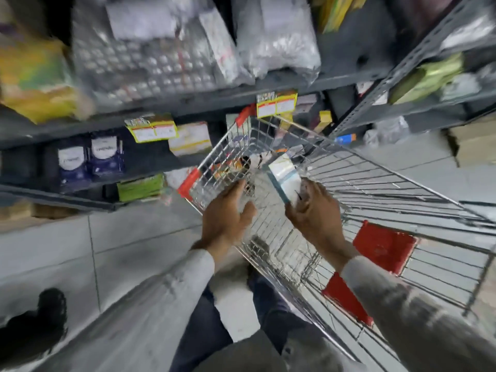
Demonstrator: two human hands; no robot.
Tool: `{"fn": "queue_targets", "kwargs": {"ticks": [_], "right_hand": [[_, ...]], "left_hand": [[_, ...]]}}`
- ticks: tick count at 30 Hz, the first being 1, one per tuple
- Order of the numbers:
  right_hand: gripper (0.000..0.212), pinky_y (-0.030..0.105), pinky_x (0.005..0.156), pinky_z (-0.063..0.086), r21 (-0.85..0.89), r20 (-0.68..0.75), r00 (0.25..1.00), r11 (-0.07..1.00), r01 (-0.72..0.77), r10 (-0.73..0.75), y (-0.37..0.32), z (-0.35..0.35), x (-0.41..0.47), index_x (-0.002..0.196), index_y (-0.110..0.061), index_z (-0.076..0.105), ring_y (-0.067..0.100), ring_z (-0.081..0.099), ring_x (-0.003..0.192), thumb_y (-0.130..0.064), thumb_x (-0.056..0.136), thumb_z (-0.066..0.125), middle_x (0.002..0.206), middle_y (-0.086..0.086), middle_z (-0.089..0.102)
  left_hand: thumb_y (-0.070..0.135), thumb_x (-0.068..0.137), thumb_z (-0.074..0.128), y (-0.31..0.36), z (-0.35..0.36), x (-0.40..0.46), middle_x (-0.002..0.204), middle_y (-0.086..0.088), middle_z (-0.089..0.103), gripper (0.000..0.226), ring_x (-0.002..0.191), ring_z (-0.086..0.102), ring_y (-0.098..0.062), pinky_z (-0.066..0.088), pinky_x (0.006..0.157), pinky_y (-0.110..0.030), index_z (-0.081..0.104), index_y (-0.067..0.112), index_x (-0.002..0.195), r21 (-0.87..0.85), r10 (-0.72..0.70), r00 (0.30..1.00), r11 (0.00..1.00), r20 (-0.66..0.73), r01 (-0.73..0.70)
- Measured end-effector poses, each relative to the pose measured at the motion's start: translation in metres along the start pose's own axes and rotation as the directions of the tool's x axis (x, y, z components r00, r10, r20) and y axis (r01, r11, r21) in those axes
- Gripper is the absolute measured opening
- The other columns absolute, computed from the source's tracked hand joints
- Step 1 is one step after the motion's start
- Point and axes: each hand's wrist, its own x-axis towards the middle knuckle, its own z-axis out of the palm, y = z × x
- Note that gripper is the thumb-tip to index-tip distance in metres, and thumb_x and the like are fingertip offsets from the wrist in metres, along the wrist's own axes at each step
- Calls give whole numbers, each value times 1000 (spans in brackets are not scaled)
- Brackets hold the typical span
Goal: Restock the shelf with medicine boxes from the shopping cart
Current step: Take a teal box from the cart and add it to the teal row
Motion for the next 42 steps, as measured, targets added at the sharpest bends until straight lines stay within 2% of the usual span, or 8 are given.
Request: {"fn": "queue_targets", "kwargs": {"ticks": [2,7,12,17,21,26,32,42], "right_hand": [[66,37,86,51,55,-90,996,998,25,-20,-25,-36,-15,138,-20,46,25,60,104,-41,81,72,117,5,63],[65,34,80,47,64,-308,949,994,94,-70,-83,-113,-33,130,-24,54,27,59,105,-38,70,74,107,2,64],[66,32,80,43,85,-515,848,977,195,-125,-128,-187,-28,131,-21,58,25,59,102,-33,68,77,104,2,65],[61,31,79,47,121,-736,661,933,339,-144,-176,-268,0,123,-11,62,25,60,93,-29,66,75,99,7,66],[54,26,74,42,177,-767,631,906,384,-117,-201,-319,27,120,-19,63,13,56,85,-37,70,76,98,-4,65],[50,35,71,50,243,-743,667,907,345,-55,-219,-357,68,120,-26,60,18,62,86,-40,75,79,100,-7,67],[54,43,76,55,332,-721,691,899,286,47,-238,-395,143,107,-30,49,25,62,90,-58,67,71,99,-3,66],[65,49,92,54,488,-651,752,814,314,101,-237,-387,190,120,-23,43,25,65,107,-36,73,86,113,-3,67]], "left_hand": [[49,96,46,16,-22,-4,133,-1,70,62,122,64,-19,55,94,-34,32,40,156,-82,31,997,996,-68,-36],[35,100,59,70,-115,-7,156,5,50,54,142,46,-9,41,114,-30,47,28,152,-190,172,923,950,-343,-248],[27,96,63,120,-232,-7,150,0,57,50,141,50,-15,40,117,-32,56,17,145,4,388,697,875,-603,-484],[25,94,63,146,-344,6,151,-4,55,53,143,47,-17,32,118,-25,55,15,146,213,497,522,833,-693,-510],[37,101,53,141,-394,26,159,1,45,52,151,34,-16,32,118,-37,48,20,150,300,455,617,890,-642,-345],[46,103,39,119,-406,50,148,-12,57,56,139,52,-29,40,114,-43,58,10,142,440,395,697,889,-599,-126],[48,102,20,110,-404,68,146,-13,59,68,137,54,-29,38,119,-45,60,8,139,545,427,721,835,-546,-82],[49,104,19,109,-402,69,151,-9,54,66,142,49,-24,33,122,-43,55,11,145,559,405,742,828,-535,-49]]}}
